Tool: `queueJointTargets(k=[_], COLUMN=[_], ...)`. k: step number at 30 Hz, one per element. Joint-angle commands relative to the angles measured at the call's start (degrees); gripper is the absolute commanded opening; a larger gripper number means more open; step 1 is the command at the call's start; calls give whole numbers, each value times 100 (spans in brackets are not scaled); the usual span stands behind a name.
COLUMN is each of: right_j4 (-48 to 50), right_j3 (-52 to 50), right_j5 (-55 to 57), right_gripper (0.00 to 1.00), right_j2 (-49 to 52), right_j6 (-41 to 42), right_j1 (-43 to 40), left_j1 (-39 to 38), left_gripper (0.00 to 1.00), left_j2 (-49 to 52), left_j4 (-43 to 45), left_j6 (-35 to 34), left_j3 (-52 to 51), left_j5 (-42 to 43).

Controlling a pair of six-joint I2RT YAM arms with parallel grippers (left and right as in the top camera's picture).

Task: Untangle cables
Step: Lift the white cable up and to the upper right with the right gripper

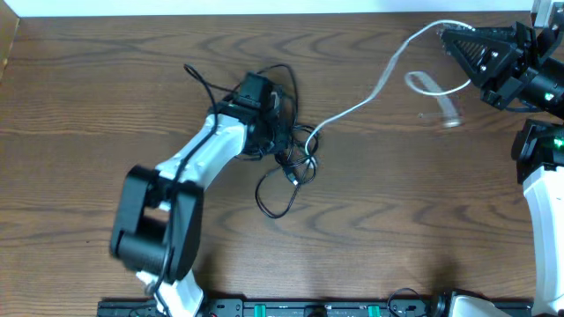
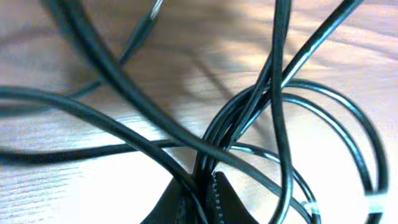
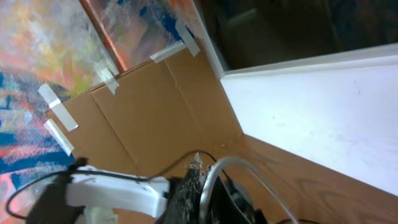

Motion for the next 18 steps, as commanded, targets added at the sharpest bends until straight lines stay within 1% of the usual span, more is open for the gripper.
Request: queueJointTargets(k=[1, 3, 5, 9, 13, 17, 18], right_j4=[-105, -216, -433, -391, -354, 136, 446], right_j3=[101, 101, 101, 103, 103, 103, 103], right_j5=[20, 92, 291, 632, 966, 1377, 1519], right_gripper=[1, 1, 1, 1, 1, 1, 2], right_j2=[-72, -72, -72, -87, -151, -149, -151], right_j6=[-267, -400, -470, -463, -472, -466, -417], right_j1=[-26, -33, -37, -35, -35, -37, -37], left_j1=[22, 24, 22, 22, 22, 22, 22], left_gripper=[7, 7, 7, 7, 7, 7, 7], left_j2=[-483, -595, -625, -531, -345, -103, -35], left_j4=[-61, -101, -142, -162, -101, 17, 55], left_j6=[706, 704, 625, 210, -105, -101, -103], left_j3=[0, 0, 0, -83, -219, -227, -227], left_j5=[444, 293, -57, -717, -968, -966, -966])
